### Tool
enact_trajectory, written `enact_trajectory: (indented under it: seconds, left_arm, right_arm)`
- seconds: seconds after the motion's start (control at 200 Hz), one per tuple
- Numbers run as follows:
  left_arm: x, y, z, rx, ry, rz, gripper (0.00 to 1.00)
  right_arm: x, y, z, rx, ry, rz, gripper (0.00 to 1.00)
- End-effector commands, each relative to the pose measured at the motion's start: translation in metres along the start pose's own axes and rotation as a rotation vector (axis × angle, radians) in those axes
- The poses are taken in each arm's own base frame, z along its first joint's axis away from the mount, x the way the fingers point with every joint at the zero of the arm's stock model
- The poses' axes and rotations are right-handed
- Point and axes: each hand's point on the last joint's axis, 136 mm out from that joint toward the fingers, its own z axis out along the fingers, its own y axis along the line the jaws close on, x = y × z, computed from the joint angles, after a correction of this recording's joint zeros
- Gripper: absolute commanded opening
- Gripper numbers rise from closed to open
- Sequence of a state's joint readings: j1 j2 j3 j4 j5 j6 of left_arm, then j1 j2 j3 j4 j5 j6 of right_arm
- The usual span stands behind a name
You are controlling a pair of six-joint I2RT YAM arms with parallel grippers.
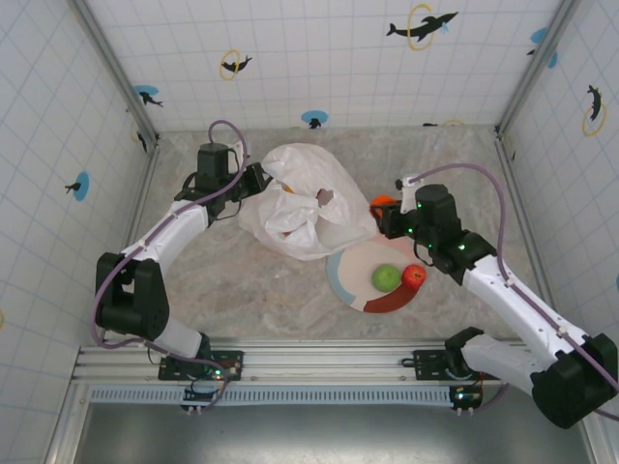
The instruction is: Place the fruits into the plastic bag
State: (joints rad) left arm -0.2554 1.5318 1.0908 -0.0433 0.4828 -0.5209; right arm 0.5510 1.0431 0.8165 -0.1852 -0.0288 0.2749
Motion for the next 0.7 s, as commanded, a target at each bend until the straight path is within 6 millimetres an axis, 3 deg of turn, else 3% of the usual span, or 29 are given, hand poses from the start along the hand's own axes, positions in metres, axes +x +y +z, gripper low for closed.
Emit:
enact_trajectory:
  seconds: [0.0, 0.115, 0.24, 0.505, 0.696]
  left_arm:
    - [0.002, -0.002, -0.001, 0.010, 0.003, 0.016, 0.00]
    - [0.002, -0.004, -0.001, 0.013, 0.001, 0.018, 0.00]
    - [0.003, -0.005, -0.001, 0.016, 0.004, 0.018, 0.00]
    - [0.003, -0.006, -0.001, 0.021, 0.005, 0.019, 0.00]
    - [0.004, -0.006, 0.000, 0.022, 0.009, 0.014, 0.00]
  right_arm:
    - [-0.014, 0.048, 0.005, -0.162, -0.049, -0.068, 0.51]
    - [0.002, 0.079, 0.024, -0.233, 0.011, -0.126, 0.51]
    - [0.019, 0.095, 0.048, -0.246, 0.078, -0.172, 0.50]
    - [0.042, 0.105, 0.102, -0.242, 0.188, -0.227, 0.48]
    - [0.035, 0.097, 0.143, -0.136, 0.194, -0.249, 0.48]
